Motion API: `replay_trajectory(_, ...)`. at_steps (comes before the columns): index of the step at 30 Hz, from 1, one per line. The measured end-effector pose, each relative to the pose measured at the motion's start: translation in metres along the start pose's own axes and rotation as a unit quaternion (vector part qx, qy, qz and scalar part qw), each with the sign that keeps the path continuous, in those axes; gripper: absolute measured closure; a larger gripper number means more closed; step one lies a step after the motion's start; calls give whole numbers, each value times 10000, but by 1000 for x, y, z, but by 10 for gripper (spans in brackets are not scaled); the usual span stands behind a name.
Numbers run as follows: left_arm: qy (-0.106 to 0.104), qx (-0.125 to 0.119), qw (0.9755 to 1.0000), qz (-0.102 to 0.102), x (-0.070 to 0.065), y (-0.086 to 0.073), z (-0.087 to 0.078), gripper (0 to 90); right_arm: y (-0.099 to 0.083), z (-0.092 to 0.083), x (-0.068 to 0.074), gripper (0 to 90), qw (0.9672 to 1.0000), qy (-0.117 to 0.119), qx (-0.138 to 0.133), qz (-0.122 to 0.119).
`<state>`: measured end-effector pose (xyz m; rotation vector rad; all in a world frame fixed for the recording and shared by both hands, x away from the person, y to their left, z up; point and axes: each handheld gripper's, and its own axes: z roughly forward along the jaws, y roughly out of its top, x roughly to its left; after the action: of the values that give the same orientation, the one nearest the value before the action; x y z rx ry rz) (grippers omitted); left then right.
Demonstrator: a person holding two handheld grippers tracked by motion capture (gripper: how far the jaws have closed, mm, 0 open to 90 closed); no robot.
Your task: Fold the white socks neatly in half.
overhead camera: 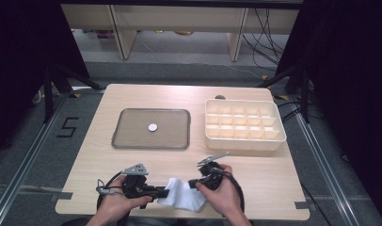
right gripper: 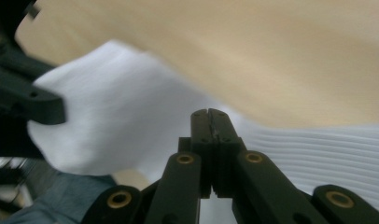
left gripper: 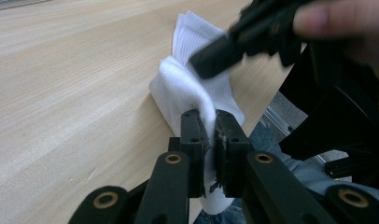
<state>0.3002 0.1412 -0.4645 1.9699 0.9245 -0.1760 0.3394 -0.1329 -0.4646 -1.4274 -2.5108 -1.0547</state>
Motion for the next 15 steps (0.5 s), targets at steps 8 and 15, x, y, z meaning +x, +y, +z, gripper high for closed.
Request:
replay_trajectory(8,-39,-43,10000,24,-3,3,5,828,-7,-32,-57,900,9923,-1123,-15,524)
replay_trajectory(15,-147,-14,9998,97,-7,7,9,828,-19,-15,-64,878,9897,-1346,12,493)
